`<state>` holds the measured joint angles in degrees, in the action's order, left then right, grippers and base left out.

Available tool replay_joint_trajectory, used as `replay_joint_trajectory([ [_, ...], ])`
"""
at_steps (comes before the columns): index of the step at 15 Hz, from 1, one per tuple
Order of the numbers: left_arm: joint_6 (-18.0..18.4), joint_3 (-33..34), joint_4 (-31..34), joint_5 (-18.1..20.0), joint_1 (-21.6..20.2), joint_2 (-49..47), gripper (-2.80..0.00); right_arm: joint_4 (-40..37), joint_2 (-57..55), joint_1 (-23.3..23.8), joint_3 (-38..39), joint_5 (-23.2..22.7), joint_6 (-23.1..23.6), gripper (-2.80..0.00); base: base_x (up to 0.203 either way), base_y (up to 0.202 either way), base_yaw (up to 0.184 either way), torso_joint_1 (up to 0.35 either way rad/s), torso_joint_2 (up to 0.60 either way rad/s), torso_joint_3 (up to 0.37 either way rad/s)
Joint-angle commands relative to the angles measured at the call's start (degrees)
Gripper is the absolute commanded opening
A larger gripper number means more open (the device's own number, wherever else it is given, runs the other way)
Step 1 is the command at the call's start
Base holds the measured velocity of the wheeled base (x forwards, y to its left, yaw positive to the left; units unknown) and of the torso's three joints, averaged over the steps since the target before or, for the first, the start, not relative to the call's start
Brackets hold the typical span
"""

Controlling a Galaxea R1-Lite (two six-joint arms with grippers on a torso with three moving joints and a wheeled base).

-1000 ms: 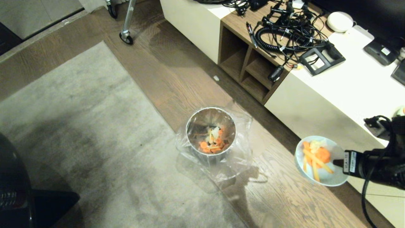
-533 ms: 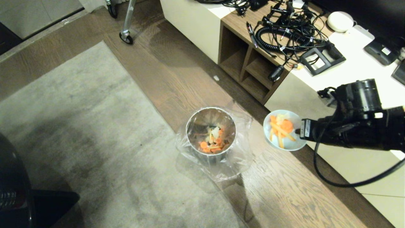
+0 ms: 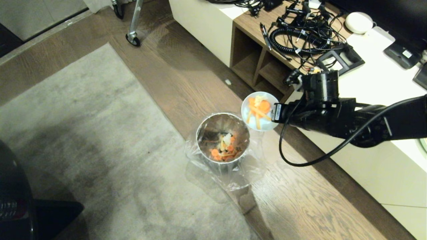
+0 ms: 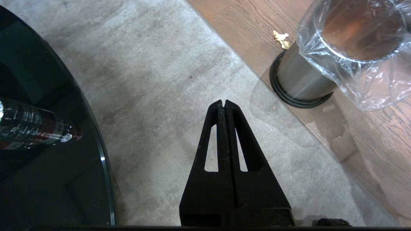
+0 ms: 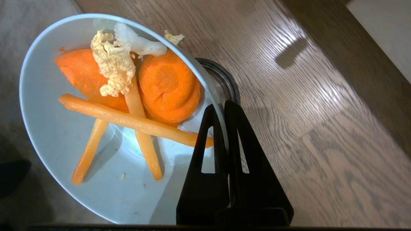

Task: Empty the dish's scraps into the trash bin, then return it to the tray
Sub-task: Move the bowl over the trash can, then pour the leftover food from the bowl into the trash can

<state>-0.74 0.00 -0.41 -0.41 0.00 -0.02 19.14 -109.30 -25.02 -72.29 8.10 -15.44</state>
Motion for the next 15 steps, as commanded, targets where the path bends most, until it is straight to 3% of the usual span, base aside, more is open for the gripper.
replay_joint_trajectory([
  [1,0.03,0.0,-0.02,-0.02,0.0,0.02,-2.8,5.87,-3.13,-1.77,-0.67,0.69,1.61,-2.8,0.0,0.0,0.0,0.0,0.0,0.0],
  [5,0.03,0.0,-0.02,-0.02,0.0,0.02,-2.8,23.36,-8.72,-3.65,-0.36,2.57,7.39,-2.8,0.0,0.0,0.0,0.0,0.0,0.0],
  [9,0.03,0.0,-0.02,-0.02,0.0,0.02,-2.8,37.46,-13.12,-3.95,-0.39,2.31,16.21,-2.8,0.0,0.0,0.0,0.0,0.0,0.0],
  [15,-0.01,0.0,-0.02,-0.02,0.0,0.02,-2.8,49.84,-16.43,-4.94,0.22,1.92,25.57,-2.8,0.0,0.0,0.0,0.0,0.0,0.0],
])
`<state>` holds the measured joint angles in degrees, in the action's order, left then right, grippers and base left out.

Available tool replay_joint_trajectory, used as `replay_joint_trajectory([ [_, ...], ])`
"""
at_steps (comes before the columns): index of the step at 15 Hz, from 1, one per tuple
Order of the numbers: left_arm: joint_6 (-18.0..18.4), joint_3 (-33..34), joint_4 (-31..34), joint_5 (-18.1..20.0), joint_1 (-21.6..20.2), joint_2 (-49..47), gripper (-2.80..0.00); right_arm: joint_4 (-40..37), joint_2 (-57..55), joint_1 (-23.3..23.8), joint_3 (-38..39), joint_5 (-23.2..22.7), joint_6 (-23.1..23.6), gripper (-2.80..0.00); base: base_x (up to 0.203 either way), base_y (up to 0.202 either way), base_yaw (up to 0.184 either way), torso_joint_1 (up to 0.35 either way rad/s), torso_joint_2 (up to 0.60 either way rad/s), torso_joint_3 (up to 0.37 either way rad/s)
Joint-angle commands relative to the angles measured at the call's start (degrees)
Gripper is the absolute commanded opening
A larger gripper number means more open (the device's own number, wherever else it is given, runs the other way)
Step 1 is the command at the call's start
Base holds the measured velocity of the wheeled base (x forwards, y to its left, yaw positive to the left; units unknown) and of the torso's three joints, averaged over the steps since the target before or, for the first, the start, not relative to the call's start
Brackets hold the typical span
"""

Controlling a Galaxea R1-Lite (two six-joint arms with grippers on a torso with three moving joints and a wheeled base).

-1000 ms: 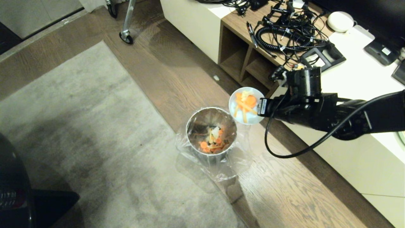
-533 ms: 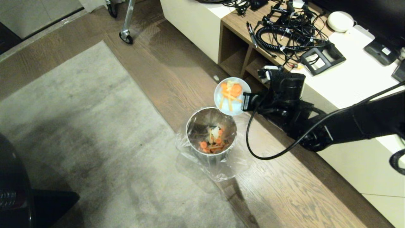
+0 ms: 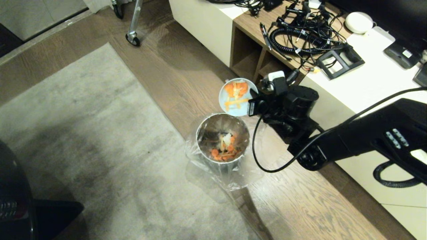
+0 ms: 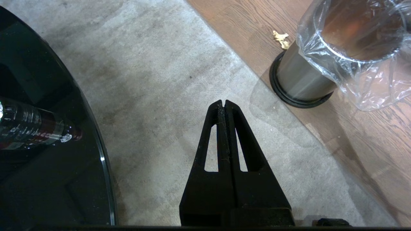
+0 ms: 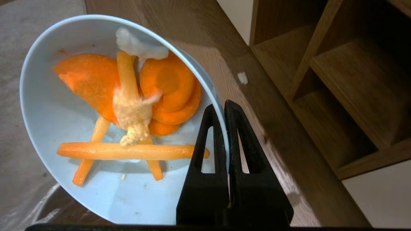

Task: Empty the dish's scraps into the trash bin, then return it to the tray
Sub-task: Pour the leftover food from the bowl into the trash can

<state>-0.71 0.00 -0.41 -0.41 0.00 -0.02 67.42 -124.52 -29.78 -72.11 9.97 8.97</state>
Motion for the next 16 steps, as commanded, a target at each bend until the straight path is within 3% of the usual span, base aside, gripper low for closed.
replay_joint_trajectory([
  [1,-0.08,0.0,-0.02,-0.02,0.0,0.02,-2.8,3.7,-1.94,-0.19,0.04,0.05,2.5,-2.8,0.0,0.0,0.0,0.0,0.0,0.0],
  [8,-0.08,0.0,-0.02,-0.02,0.0,0.02,-2.8,14.97,-2.8,-3.39,4.8,-1.09,9.15,-2.8,0.0,0.0,0.0,0.0,0.0,0.0],
  [11,-0.03,0.0,-0.02,-0.02,0.0,0.02,-2.8,21.32,-3.46,-4.15,8.03,-5.62,13.16,-2.8,0.0,0.0,0.0,0.0,0.0,0.0],
  [16,-0.02,0.0,-0.02,-0.02,0.0,0.02,-2.8,22.07,-4.14,-3.79,9.4,-13.16,19.44,-2.8,0.0,0.0,0.0,0.0,0.0,0.0],
])
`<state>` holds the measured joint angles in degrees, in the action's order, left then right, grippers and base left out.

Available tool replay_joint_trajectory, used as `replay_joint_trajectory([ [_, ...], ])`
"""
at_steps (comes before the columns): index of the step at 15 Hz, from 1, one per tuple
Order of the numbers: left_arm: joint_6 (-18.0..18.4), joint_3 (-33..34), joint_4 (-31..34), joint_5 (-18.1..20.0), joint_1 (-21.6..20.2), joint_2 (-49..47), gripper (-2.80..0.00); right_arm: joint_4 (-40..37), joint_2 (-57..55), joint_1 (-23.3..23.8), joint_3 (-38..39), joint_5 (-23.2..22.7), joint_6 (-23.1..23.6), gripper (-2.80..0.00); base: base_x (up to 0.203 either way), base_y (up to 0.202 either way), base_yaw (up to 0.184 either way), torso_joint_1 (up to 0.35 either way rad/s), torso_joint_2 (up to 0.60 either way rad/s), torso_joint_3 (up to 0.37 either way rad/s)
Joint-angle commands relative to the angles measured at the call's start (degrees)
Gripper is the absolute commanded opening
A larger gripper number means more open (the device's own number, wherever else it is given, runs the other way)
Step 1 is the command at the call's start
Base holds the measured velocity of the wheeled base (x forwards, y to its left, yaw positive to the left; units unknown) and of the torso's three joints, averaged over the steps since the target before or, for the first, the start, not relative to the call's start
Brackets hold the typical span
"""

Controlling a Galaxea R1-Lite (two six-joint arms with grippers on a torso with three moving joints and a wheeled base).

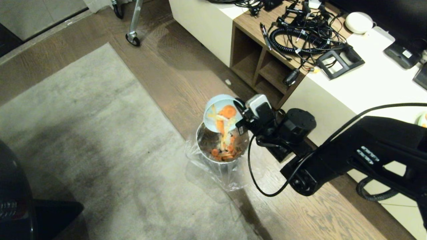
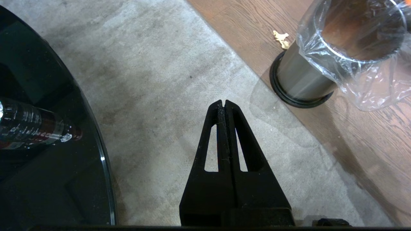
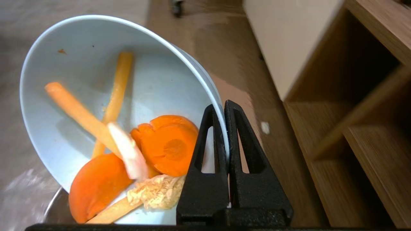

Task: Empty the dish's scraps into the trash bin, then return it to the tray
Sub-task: Pour the leftover food from the bowl into the trash can

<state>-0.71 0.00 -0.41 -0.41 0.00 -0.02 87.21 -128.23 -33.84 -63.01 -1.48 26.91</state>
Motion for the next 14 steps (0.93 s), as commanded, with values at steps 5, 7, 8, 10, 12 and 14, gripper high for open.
replay_joint_trajectory([
  [5,0.0,0.0,-0.03,-0.02,0.0,0.02,-2.8,2.26,-2.32,1.05,0.05,-2.92,5.81,-2.8,0.0,0.0,0.0,0.0,0.0,0.0],
  [7,-0.08,0.0,-0.03,-0.02,0.0,0.02,-2.8,2.26,-3.42,3.11,-1.27,-2.98,7.86,-2.8,0.0,0.0,0.0,0.0,0.0,0.0],
  [8,-0.08,0.0,-0.03,-0.02,0.0,0.02,-2.8,2.26,-3.82,4.06,-2.2,-3.0,8.85,-2.8,0.0,0.0,0.0,0.0,0.0,0.0],
  [10,-0.08,0.0,-0.03,-0.02,0.0,0.02,-2.8,2.28,-4.4,5.16,-4.11,-3.03,11.06,-2.8,0.0,0.0,0.0,0.0,0.0,0.0],
  [12,0.0,0.0,-0.03,-0.02,0.0,0.02,-2.8,2.35,-4.56,5.36,-5.8,-3.09,14.16,-2.8,0.0,0.0,0.0,0.0,0.0,0.0],
  [14,-0.08,0.0,-0.03,-0.02,0.0,0.02,-2.8,2.44,-4.49,5.28,-6.49,-3.67,17.09,-2.8,0.0,0.0,0.0,0.0,0.0,0.0],
])
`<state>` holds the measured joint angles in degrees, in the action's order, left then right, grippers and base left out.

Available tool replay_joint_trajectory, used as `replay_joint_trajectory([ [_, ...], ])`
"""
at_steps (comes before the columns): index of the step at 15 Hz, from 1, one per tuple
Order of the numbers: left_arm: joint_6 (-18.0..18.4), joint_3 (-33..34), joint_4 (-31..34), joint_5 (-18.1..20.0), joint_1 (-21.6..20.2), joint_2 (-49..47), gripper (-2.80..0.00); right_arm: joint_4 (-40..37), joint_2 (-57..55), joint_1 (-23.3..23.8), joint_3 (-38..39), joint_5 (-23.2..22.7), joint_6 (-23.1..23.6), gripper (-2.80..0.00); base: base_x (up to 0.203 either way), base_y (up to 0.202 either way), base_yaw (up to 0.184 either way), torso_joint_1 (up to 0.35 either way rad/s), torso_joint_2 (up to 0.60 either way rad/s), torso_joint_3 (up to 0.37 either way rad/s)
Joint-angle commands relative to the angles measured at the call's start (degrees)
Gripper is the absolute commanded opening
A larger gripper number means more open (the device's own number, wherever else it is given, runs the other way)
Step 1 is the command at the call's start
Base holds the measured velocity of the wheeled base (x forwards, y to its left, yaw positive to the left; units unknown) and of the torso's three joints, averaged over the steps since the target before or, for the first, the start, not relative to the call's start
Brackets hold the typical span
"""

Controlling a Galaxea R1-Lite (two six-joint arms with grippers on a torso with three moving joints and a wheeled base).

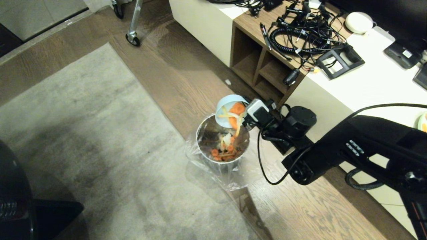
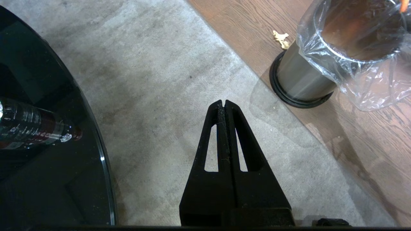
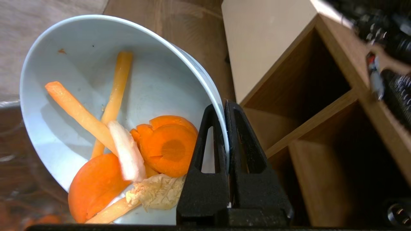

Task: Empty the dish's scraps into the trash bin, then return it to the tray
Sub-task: Pour the leftover food from the bowl into the trash can

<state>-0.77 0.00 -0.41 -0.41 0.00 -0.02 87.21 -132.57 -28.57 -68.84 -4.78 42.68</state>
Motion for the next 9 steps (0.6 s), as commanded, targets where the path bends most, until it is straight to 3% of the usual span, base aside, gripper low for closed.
replay_joint_trajectory([
  [1,-0.02,0.0,-0.02,-0.03,0.0,0.02,-2.8,2.44,-0.05,0.01,-1.01,-1.21,2.27,-2.8,0.0,0.0,0.0,0.0,0.0,0.0],
  [5,-0.02,0.0,-0.02,-0.03,0.0,0.02,-2.8,2.52,-0.15,-0.16,-2.71,-2.42,5.91,-2.8,0.0,0.0,0.0,0.0,0.0,0.0],
  [9,-0.02,0.0,-0.02,-0.03,0.0,0.02,-2.8,2.52,-1.1,-0.17,-8.55,-7.92,9.12,-2.8,0.0,0.0,0.0,0.0,0.0,0.0],
])
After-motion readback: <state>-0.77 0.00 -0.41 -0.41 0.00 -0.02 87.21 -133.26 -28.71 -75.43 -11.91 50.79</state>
